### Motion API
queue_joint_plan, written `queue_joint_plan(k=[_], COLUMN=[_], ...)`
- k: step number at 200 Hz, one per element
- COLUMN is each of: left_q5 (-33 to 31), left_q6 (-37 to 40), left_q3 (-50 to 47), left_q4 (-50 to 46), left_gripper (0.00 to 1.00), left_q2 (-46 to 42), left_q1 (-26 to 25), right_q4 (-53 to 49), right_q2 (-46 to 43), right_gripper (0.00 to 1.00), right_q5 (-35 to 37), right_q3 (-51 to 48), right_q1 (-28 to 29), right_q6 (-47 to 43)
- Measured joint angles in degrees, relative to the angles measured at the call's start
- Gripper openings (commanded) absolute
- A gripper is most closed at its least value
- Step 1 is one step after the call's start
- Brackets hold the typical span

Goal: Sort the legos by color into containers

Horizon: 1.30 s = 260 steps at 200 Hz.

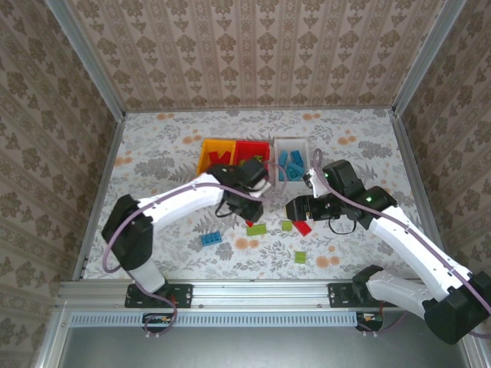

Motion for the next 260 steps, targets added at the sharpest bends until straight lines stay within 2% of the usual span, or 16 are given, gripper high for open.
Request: queue_joint_plan(k=[46, 70, 102, 163, 170, 196, 213, 260], left_q5=[-2.2, -4.3, -7.5, -10.1, -10.1, -10.1, -10.0, -9.1], left_q6=[-0.4, -0.4, 0.0, 0.3, 0.3, 0.2, -0.2, -0.9], left_q3=[1.3, 5.4, 14.6, 31.2, 32.9, 38.6, 39.3, 36.1], left_q4=[-3.9, -6.5, -7.0, -6.4, -6.4, -6.6, -6.9, -6.9], left_gripper=[0.27, 0.26, 0.27, 0.31, 0.34, 0.55, 0.61, 0.64], left_q2=[-3.2, -2.0, 3.7, 21.6, 23.5, 29.4, 30.4, 26.5], left_q1=[12.0, 17.3, 22.3, 26.0, 26.4, 27.5, 27.8, 27.8], right_q4=[1.9, 3.4, 9.1, 14.2, 14.5, 14.4, 14.1, 11.4], right_q2=[-0.1, 5.7, 12.5, 20.9, 21.4, 22.5, 22.6, 22.6], right_gripper=[0.72, 0.72, 0.72, 0.72, 0.72, 0.72, 0.73, 0.73], right_q5=[-7.0, -5.9, -0.6, 6.1, 6.4, 7.6, 8.6, 12.3], right_q3=[0.1, 2.4, 7.3, 15.0, 15.1, 15.1, 15.1, 15.1], right_q1=[1.0, 3.6, 5.2, 5.2, 5.2, 5.2, 5.2, 5.5], right_q6=[0.2, -0.1, -0.2, -0.2, -0.2, -0.2, -0.2, -1.5])
